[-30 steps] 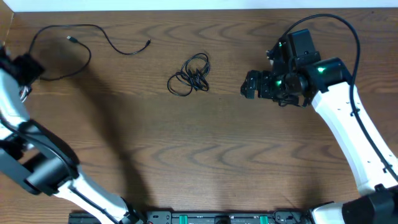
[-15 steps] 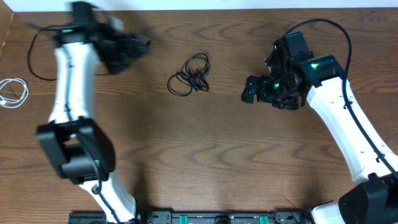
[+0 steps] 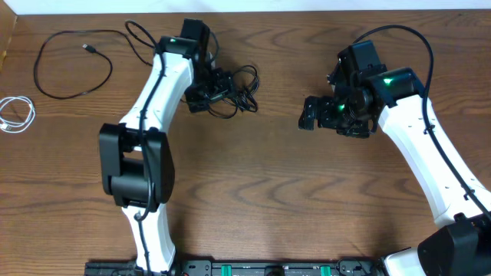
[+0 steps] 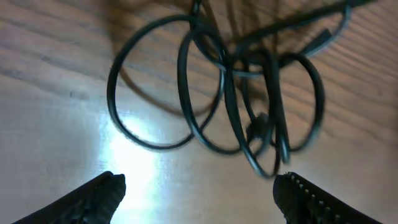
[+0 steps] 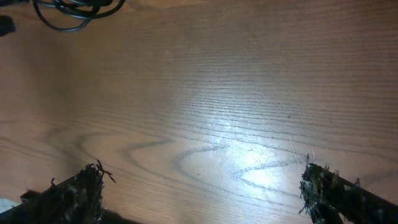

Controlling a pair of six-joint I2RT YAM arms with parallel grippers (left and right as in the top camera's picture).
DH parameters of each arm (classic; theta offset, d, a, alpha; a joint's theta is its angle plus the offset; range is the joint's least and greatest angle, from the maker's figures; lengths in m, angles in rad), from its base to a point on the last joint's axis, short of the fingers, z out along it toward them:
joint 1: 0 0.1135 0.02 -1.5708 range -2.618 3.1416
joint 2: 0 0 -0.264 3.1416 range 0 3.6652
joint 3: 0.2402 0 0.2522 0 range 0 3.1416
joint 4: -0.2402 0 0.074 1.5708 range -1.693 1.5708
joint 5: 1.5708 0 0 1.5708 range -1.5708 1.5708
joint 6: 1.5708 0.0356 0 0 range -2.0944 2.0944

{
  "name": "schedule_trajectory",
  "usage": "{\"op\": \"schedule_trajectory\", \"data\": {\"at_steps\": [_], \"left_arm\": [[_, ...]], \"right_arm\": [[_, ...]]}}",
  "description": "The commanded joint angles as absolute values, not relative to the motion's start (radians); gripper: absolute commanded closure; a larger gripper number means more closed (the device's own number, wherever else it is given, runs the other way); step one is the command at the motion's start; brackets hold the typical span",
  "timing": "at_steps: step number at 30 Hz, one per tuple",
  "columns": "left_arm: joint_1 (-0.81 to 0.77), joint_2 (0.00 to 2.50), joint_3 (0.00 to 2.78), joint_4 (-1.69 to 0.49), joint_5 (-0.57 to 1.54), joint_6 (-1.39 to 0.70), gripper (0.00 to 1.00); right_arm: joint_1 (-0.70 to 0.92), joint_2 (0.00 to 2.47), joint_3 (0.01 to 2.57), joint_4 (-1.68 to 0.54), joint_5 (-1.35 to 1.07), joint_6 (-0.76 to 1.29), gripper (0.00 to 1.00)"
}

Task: Untangle cables
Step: 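Move the left gripper to the small black coil and grasp it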

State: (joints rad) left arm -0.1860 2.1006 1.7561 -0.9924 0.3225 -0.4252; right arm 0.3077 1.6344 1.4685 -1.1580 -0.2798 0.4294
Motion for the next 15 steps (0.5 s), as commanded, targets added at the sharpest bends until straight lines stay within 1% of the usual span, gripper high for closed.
{"op": "schedule_trajectory", "data": {"at_steps": [1, 2, 4, 5, 6, 8, 9, 10, 13, 15], "left_arm": [[-0.187, 2.134, 1.751, -0.967, 0.275, -0.462, 0.2], [-0.186, 2.141, 1.751, -0.953, 0.275, -0.462, 0.24], [-0.186, 2.152, 1.751, -0.929, 0.275, -0.462, 0.35], [-0.186, 2.159, 1.751, -0.92, 0.275, -0.463, 0.42], [-0.186, 2.166, 1.751, -0.91, 0.276, -0.464, 0.46], [-0.186, 2.175, 1.751, -0.894, 0.275, -0.466, 0.47], [-0.186, 2.177, 1.751, -0.887, 0.275, -0.466, 0.49], [-0.186, 2.178, 1.751, -0.884, 0.275, -0.466, 0.53], [-0.186, 2.177, 1.752, -0.88, 0.276, -0.466, 0.73], [-0.186, 2.175, 1.757, -0.881, 0.29, -0.466, 0.81]], "right_arm": [[0.303, 1.644, 1.471, -1.161, -0.279, 0.433, 0.01], [0.303, 1.644, 1.471, -1.161, -0.279, 0.433, 0.01], [0.303, 1.644, 1.471, -1.161, -0.279, 0.433, 0.01], [0.303, 1.644, 1.471, -1.161, -0.279, 0.433, 0.01], [0.303, 1.644, 1.471, -1.161, -0.279, 0.433, 0.01], [0.303, 1.644, 1.471, -1.161, -0.279, 0.433, 0.01], [0.303, 1.644, 1.471, -1.161, -0.279, 0.433, 0.01], [0.303, 1.644, 1.471, -1.161, -0.279, 0.433, 0.01], [0.303, 1.644, 1.471, -1.161, -0.279, 0.433, 0.01], [0.303, 1.644, 1.471, -1.16, -0.279, 0.433, 0.01]]}}
